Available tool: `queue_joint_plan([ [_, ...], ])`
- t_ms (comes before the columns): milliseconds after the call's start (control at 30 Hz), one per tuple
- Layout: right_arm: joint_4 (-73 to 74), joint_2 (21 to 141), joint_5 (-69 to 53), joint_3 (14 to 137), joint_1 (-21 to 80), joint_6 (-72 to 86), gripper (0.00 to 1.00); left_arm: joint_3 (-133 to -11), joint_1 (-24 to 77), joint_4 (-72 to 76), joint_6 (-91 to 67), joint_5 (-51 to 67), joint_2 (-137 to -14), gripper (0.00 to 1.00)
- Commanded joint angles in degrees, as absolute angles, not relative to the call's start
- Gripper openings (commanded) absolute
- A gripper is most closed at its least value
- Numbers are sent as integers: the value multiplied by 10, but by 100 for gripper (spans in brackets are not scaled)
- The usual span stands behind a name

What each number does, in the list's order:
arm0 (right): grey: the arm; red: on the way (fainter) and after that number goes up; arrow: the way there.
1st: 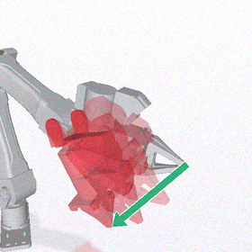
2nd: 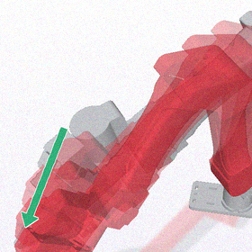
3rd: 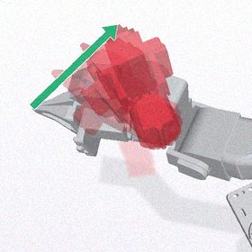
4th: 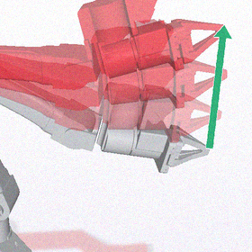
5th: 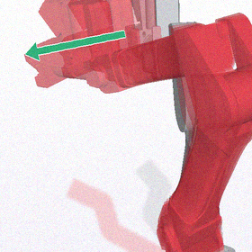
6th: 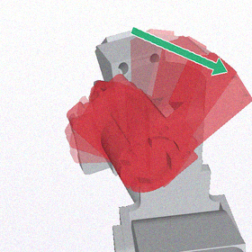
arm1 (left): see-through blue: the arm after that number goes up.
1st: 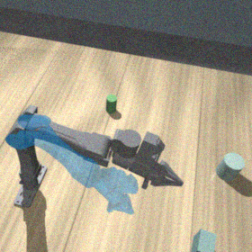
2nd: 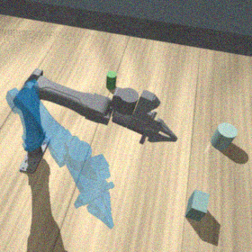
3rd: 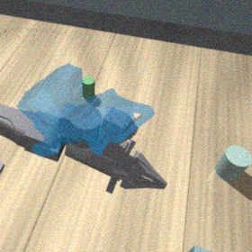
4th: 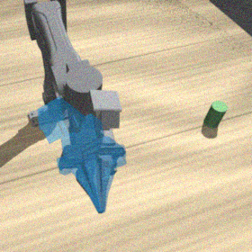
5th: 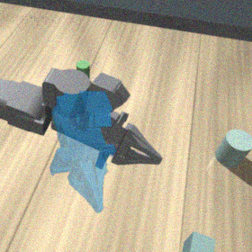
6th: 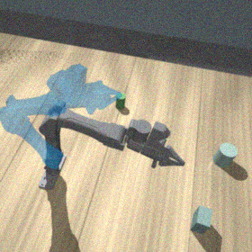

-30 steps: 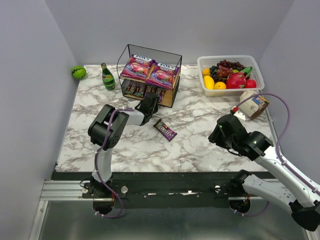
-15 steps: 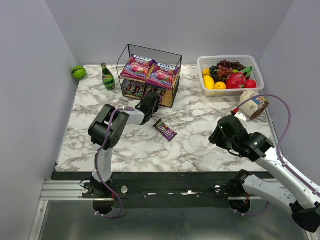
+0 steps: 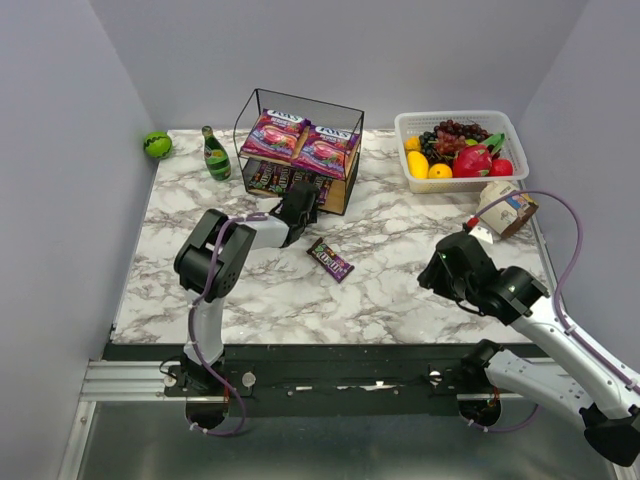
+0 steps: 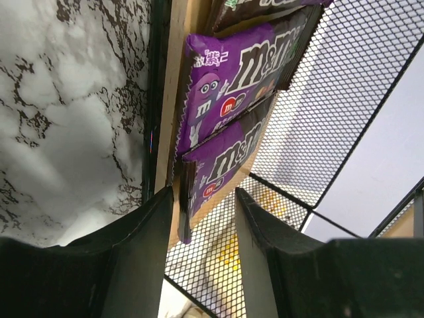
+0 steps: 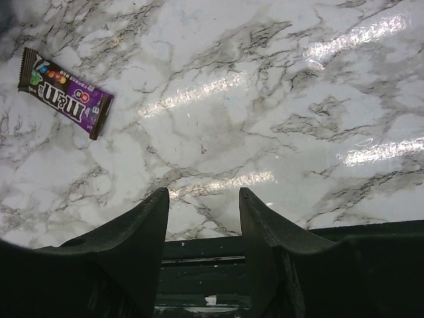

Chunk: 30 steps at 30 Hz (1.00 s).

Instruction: Place and organize the candy bags onto the shelf

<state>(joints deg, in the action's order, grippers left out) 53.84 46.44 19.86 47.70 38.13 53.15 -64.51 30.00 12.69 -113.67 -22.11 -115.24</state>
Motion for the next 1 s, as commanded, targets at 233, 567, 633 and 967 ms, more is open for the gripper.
queue_joint_plan([
  [233, 534, 462, 215, 467, 378, 537, 56, -621, 295, 104, -1013, -209, -1089, 55],
  [567, 502, 487, 182, 476, 378, 526, 57, -581, 290, 96, -955, -195, -1028, 56],
  [633, 481, 502, 157, 477, 378, 513, 57, -571, 290, 91, -935, -188, -1011, 55],
  [967, 351, 648, 3, 488, 378, 447, 55, -504, 233, 46, -684, -77, -941, 55],
])
